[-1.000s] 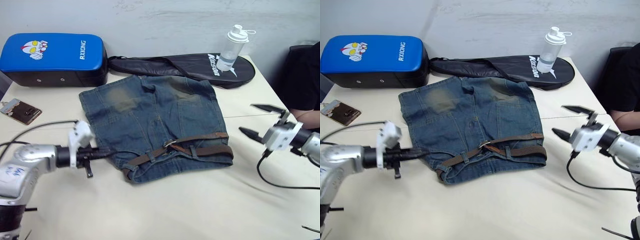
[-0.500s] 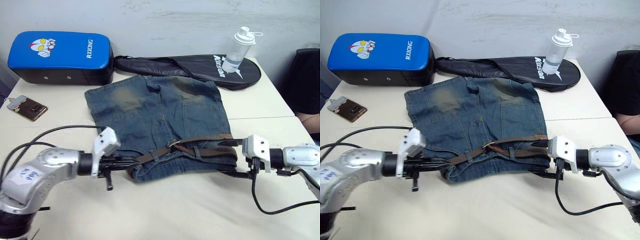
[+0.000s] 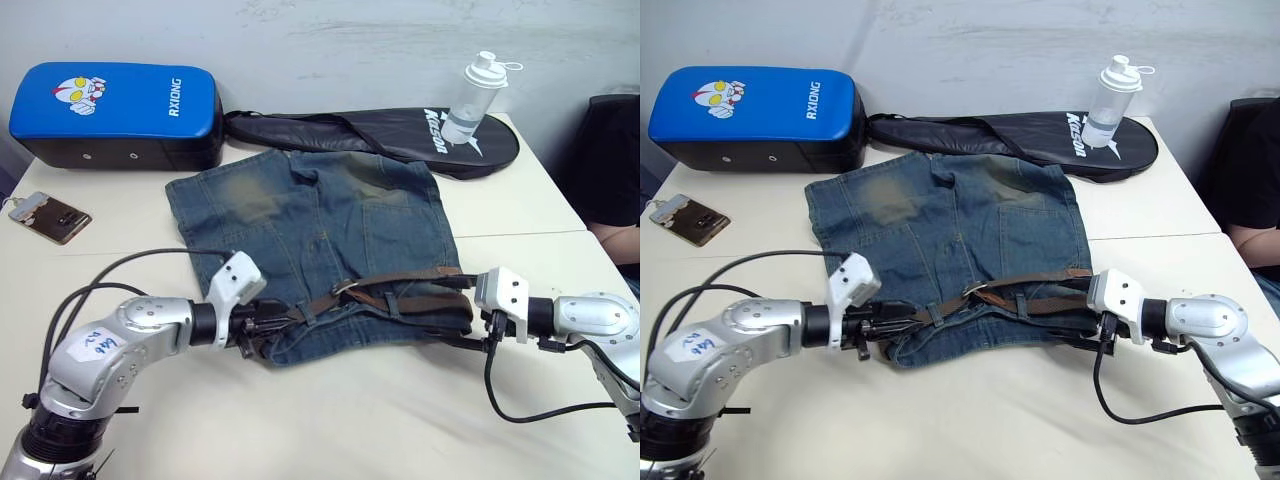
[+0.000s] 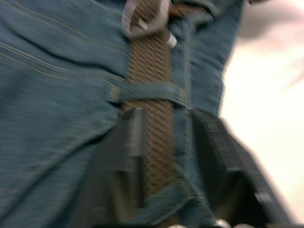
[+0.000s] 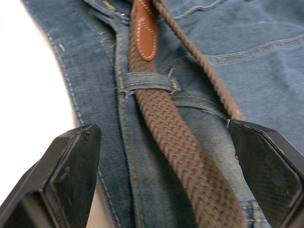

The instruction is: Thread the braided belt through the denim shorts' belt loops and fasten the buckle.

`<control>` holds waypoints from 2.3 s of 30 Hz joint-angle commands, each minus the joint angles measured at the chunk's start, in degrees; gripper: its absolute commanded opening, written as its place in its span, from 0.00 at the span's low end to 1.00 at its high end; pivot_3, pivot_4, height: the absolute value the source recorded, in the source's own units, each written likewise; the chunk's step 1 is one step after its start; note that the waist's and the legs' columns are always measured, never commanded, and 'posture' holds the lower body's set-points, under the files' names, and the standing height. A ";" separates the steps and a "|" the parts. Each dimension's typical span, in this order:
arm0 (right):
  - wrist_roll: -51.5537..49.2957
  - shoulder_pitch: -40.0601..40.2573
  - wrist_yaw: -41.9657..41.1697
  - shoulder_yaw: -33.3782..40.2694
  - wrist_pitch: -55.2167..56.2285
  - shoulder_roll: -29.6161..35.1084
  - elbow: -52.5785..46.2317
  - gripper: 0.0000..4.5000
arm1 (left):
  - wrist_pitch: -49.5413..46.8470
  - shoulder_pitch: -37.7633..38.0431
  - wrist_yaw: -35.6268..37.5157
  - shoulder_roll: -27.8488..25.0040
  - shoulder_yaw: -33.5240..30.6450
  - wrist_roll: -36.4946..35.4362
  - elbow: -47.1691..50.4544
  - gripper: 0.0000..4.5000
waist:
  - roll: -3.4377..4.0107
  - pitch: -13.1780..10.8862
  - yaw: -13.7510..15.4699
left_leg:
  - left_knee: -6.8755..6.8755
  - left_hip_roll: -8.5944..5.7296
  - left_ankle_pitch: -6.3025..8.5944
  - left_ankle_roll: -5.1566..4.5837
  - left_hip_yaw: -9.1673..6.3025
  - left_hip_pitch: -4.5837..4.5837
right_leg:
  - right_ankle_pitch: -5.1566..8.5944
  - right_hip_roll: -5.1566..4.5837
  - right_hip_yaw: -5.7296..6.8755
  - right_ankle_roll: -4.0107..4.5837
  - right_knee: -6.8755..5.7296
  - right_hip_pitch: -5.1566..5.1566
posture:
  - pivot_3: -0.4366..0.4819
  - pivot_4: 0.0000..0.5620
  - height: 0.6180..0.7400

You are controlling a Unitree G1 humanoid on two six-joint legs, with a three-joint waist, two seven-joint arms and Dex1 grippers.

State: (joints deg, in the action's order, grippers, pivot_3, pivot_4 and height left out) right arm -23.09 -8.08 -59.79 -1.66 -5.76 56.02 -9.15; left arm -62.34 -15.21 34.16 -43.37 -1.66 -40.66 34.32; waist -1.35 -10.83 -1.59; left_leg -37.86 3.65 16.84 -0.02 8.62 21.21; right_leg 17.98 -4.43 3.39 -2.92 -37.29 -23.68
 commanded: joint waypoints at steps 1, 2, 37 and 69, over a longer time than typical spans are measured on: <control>-0.42 -2.25 0.45 2.04 -2.66 -0.35 -3.89 1.00 | 1.85 0.40 -0.03 -1.56 2.86 2.01 4.73 0.81 | 0.00 0.00 0.02 | 0.00 0.00 0.00 0.01 0.00 0.00 | 0.00 0.00 0.00 0.00 0.01 0.00 | 0.48 0.27 1.00; -0.29 -3.06 0.69 1.81 -3.61 -0.53 -4.47 1.00 | 2.88 0.58 -0.52 -2.31 5.41 4.44 5.26 0.86 | 0.00 0.00 0.03 | 0.00 0.00 0.00 0.01 0.00 0.00 | 0.00 0.00 0.00 0.00 0.02 0.00 | 0.48 0.27 1.00; 10.46 -0.03 0.44 0.94 -1.47 -5.92 6.11 0.80 | 7.18 10.52 -5.79 -4.08 5.12 18.49 4.90 0.39 | -0.03 0.01 -0.17 | 0.24 0.03 0.05 -0.01 0.00 -0.06 | -0.02 0.01 0.05 0.02 0.27 0.03 | 0.48 0.27 1.00; 1.53 -3.80 -7.74 1.61 -4.21 -7.60 29.56 0.37 | 48.35 34.54 -2.33 12.50 -11.90 13.97 -18.13 0.37 | -0.59 1.26 -0.11 | 0.82 0.13 0.10 -0.25 -0.12 -0.25 | -0.10 -0.09 0.35 0.30 0.74 0.20 | 0.48 0.27 1.00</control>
State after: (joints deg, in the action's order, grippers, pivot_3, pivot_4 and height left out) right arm -22.72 -14.71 -66.75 -2.43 -6.60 45.26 14.85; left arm -12.51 16.69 32.16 -29.79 -7.71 -25.89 19.23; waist -1.95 -9.57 -1.70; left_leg -37.04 3.79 16.96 -0.27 8.50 20.95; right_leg 17.88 -4.51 3.74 -2.62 -36.53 -23.48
